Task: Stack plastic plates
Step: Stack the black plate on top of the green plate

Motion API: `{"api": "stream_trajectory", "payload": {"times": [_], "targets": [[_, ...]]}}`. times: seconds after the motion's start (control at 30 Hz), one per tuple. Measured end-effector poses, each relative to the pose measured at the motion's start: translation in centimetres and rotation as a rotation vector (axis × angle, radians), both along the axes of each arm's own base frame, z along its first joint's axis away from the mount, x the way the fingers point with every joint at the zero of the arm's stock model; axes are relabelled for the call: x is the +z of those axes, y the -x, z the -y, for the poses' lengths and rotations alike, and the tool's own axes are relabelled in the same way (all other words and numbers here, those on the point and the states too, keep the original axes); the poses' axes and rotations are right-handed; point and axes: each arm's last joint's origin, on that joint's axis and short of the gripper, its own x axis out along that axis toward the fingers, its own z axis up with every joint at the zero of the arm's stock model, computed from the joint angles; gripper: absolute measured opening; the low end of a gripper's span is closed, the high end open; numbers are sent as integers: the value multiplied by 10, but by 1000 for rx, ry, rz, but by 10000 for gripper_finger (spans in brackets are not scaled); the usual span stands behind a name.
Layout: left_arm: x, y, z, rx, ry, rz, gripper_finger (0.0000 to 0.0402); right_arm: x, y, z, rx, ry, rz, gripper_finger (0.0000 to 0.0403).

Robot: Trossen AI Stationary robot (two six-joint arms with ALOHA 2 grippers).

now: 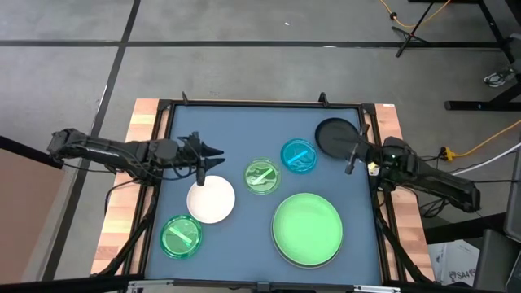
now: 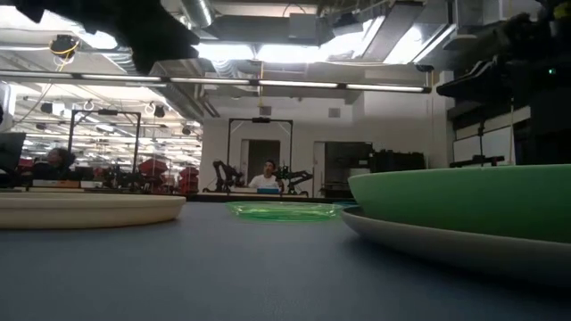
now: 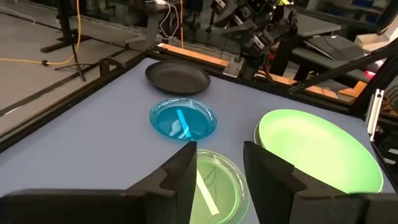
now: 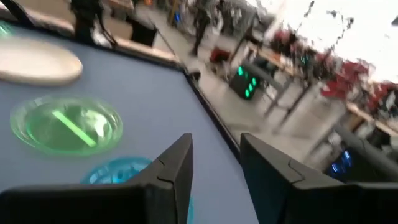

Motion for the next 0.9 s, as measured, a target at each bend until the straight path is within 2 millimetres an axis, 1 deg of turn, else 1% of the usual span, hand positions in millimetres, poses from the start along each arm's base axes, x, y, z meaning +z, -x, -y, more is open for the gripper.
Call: {"api": "stream_trajectory", "payload": {"times": [0.2, 0.43, 0.63, 0.9], "targets": [[-12, 0, 0, 0, 1, 28, 125, 10, -7, 6, -100, -86, -144, 130], [-18, 1, 0, 0, 0, 34, 125, 11, -24, 12, -117, -132, -293, 130], [-18, 1, 0, 0, 0, 34, 125, 5, -41, 18, -137, -219, -423, 130], [-18, 1, 0, -1, 0, 34, 125, -5, -60, 25, -146, -288, -645, 130]]}}
